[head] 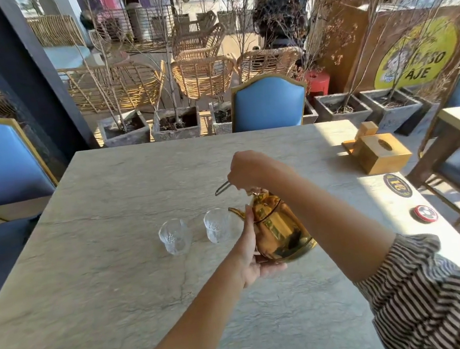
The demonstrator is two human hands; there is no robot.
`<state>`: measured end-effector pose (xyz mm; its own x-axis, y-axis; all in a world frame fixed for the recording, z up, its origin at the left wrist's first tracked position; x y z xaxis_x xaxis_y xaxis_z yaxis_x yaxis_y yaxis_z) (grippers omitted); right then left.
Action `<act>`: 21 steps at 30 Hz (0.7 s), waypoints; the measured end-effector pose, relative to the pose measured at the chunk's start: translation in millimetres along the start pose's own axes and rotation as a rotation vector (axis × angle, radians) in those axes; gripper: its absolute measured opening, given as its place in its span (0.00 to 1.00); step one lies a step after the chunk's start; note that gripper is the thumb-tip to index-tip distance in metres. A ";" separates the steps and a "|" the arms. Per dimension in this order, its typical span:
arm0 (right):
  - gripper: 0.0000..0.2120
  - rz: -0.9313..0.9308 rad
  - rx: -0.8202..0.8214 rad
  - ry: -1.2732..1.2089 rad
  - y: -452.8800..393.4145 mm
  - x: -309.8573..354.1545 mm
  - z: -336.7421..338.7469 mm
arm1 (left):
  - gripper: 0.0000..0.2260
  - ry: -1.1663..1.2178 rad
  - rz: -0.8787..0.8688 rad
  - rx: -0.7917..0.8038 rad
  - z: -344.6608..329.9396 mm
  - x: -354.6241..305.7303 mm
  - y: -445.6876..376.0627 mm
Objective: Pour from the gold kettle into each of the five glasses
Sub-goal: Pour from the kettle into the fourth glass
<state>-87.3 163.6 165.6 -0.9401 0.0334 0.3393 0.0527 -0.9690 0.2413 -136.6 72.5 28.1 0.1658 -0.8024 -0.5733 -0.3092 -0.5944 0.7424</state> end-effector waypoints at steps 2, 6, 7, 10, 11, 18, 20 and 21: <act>0.11 0.004 0.004 0.015 3.4 2.9 5.4 | 0.41 0.017 -0.007 0.010 -2.2 -1.9 2.0; 0.11 0.002 0.002 0.039 6.1 6.4 10.7 | 0.48 0.051 0.002 0.019 -4.9 -4.0 8.5; 0.11 0.002 0.001 0.048 6.7 6.9 11.7 | 0.49 0.055 0.006 0.022 -5.8 -4.4 10.2; 0.11 0.003 0.010 0.063 8.5 8.3 15.0 | 0.49 0.065 0.021 0.035 -8.0 -5.4 13.7; 0.10 0.002 0.014 0.060 9.0 8.7 16.2 | 0.49 0.065 0.023 0.041 -8.7 -5.8 14.7; 0.10 0.016 0.014 0.070 13.5 12.7 25.1 | 0.49 0.069 0.031 0.083 -13.3 -9.9 21.0; 0.10 0.032 0.006 0.071 15.6 13.5 28.7 | 0.49 0.068 0.030 0.095 -15.2 -11.4 23.2; 0.11 0.042 0.001 0.068 16.1 13.5 30.4 | 0.47 0.065 0.027 0.101 -16.0 -12.1 24.2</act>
<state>-88.9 155.8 201.7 -0.9579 -0.0237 0.2862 0.0926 -0.9689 0.2294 -131.1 67.0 58.6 0.2156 -0.8217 -0.5275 -0.4067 -0.5667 0.7166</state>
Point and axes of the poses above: each hand's wrist, its own y-axis away from the middle knuckle, its own z-axis out of the back of the hand, x = y × z, the point moved 3 cm from there along -y, towards the middle knuckle, and after that the axes turned 4 degrees about -x, right-handed, at the moved point
